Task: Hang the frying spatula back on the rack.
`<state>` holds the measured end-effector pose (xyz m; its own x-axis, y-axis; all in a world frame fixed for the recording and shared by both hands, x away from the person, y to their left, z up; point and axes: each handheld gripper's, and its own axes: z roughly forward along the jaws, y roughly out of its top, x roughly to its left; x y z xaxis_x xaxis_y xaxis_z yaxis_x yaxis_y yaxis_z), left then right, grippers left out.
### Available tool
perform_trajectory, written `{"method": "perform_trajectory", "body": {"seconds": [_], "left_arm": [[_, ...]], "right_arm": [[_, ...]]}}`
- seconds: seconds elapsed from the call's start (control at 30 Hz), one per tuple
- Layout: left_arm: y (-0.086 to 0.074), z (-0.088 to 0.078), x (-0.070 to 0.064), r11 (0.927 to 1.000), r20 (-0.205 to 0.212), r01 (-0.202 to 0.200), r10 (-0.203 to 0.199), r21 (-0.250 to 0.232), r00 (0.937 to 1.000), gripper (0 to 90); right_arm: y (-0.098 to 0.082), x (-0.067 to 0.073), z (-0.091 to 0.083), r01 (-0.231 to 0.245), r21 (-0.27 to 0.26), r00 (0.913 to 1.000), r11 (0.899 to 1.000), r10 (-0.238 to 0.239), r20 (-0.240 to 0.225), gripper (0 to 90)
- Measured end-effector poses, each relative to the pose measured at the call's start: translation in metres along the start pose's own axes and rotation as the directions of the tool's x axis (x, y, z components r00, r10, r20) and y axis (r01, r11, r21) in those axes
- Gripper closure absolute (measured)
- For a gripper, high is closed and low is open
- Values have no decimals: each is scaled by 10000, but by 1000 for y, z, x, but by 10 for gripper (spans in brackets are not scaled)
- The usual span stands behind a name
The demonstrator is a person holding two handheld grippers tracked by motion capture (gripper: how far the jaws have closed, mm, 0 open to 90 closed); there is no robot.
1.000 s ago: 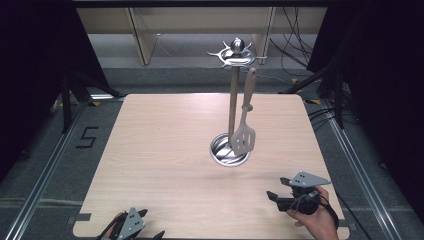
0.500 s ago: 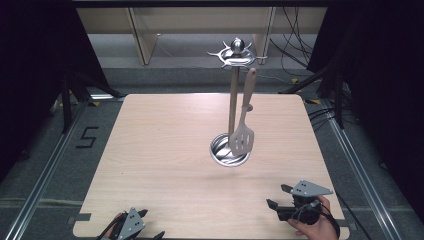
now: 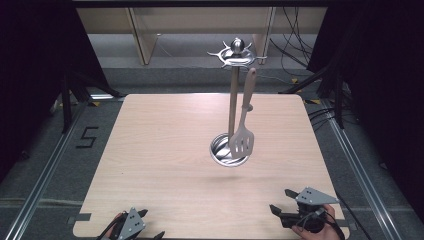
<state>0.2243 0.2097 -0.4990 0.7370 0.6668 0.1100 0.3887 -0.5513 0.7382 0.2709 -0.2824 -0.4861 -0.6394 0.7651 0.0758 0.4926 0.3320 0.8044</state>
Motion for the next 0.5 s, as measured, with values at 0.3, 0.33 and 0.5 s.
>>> {"method": "perform_trajectory", "body": {"seconds": [0.3, 0.33, 0.5], "left_arm": [[0, 0, -1, 9999, -9, 162, -162, 15, 9999, 158], [0, 0, -1, 9999, -12, 154, -154, 6, 9999, 159], [0, 0, 0, 9999, -46, -102, 102, 0, 9999, 159]], "right_arm": [[-4, 1, -2, 286, -86, 9996, 9996, -286, 22, 238], [-5, 1, -3, 233, -24, 9997, 9997, -233, 83, 238], [-6, 3, -4, -297, 154, 9995, 9994, 296, 114, 239]]}}
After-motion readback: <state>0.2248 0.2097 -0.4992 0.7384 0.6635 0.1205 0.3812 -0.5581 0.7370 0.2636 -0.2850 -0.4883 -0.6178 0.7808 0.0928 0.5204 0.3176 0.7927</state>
